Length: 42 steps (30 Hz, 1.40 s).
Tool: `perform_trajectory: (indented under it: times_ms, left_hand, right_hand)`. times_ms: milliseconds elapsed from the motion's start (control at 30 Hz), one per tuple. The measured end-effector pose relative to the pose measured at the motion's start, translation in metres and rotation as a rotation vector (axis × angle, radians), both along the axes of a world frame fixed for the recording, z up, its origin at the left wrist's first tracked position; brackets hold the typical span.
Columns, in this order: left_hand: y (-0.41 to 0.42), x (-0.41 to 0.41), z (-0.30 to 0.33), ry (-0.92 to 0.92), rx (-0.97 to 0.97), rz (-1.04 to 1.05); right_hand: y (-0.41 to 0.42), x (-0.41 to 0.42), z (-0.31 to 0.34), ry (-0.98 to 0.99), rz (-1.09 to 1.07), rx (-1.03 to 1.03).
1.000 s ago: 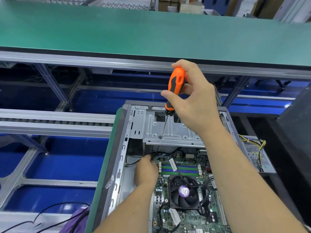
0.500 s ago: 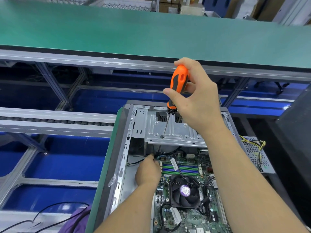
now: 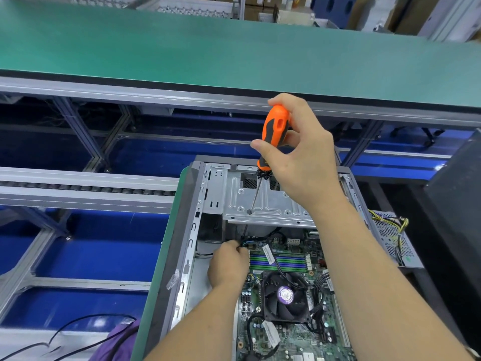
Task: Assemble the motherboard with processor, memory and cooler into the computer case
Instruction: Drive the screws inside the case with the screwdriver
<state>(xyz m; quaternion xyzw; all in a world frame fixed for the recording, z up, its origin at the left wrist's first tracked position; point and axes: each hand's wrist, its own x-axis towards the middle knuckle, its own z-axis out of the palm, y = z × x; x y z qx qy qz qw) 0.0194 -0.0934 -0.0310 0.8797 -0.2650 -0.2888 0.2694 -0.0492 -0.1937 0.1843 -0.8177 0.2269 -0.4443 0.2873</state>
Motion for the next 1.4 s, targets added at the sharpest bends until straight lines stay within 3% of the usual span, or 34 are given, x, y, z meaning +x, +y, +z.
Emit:
perform_trajectory:
  times_ms: [700, 1000, 1167, 1300, 1400]
  left_hand:
    - [-0.015, 0.001, -0.003, 0.145, -0.157, 0.228]
    - [-0.012, 0.001, -0.001, 0.252, -0.173, 0.295]
    - [-0.014, 0.005, -0.005, 0.408, -0.299, 0.468]
    - [-0.01, 0.006, -0.009, 0.333, -0.131, 0.302]
    - [-0.005, 0.004, -0.003, 0.167, 0.051, 0.125]
  right_hand:
    - [-0.002, 0.0, 0.002, -0.018, -0.015, 0.0]
    - [-0.002, -0.002, 0.001, -0.007, -0.03, -0.005]
    - [-0.003, -0.002, 0.001, -0.014, -0.034, -0.012]
    - [-0.003, -0.001, 0.001, -0.024, -0.032, -0.013]
    - [-0.003, -0.001, 0.001, -0.024, -0.031, -0.01]
